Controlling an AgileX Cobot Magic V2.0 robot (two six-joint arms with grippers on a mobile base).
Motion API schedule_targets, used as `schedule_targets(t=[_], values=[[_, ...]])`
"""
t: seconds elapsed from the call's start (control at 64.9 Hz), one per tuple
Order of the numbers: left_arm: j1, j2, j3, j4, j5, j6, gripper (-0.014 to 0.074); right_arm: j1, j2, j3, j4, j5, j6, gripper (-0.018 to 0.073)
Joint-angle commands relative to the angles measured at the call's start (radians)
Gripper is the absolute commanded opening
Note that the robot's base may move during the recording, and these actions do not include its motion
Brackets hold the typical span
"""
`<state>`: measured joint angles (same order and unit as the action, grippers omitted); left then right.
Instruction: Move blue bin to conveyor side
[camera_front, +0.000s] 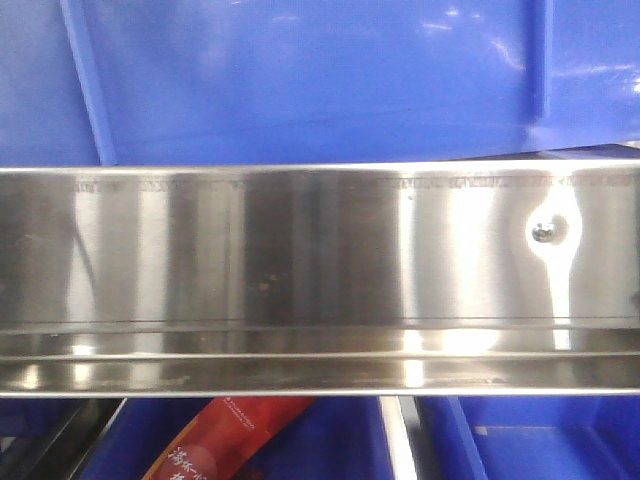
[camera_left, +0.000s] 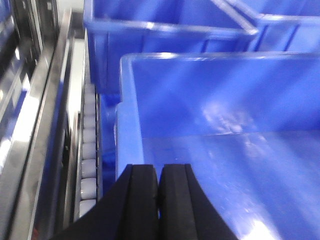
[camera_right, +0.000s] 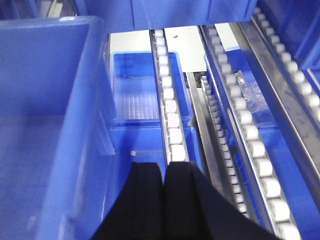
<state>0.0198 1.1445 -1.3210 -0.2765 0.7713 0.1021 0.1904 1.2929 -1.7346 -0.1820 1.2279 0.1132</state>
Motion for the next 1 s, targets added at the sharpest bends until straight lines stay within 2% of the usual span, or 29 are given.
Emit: schedule_targets(t=[0.0,0.139,0.277,0.632,0.693,0.848,0.894,0.986], values=[[-0.003,0.029,-0.01,-0.016,-0.049,-0.006,-0.0014,0.032,0.03,-0.011,-0.043,-0.007,0.011,-0.0077],[-0.003,0.081,-0.012,-0.016,-0.092,-0.006,-0.0014,0.043,0.09,-0.037,-0.005,-0.007,0.015,-0.0077],[-0.003,0.13,-0.051,-0.016,-0.049,-0.006,-0.0014,0.043,0.14,-0.087,0.062,-0.007,0.009,-0.0077],[-0.003,0.169,-0.122,0.003,0.009,-0.006,-0.0014,0.043,0.223,-0.158,0.062,-0.007,-0.009,-0.0073],[-0.003,0.169,-0.122,0.007,0.012,-0.006,-0.0014,0.043,0.234,-0.158,0.062,-0.007,-0.009,0.0],[-0.003,0.169,-0.122,0.014,0.012,-0.006,-0.0014,0.043,0.247,-0.158,0.062,-0.007,-0.018,0.034],[-0.003,0.169,-0.122,0.014,0.012,-0.006,-0.0014,0.043,0.252,-0.158,0.064,-0.007,-0.018,0.0382],[-0.003,0.169,-0.122,0.017,0.012,-0.006,-0.0014,0.043,0.256,-0.158,0.071,-0.007,-0.017,0.037]])
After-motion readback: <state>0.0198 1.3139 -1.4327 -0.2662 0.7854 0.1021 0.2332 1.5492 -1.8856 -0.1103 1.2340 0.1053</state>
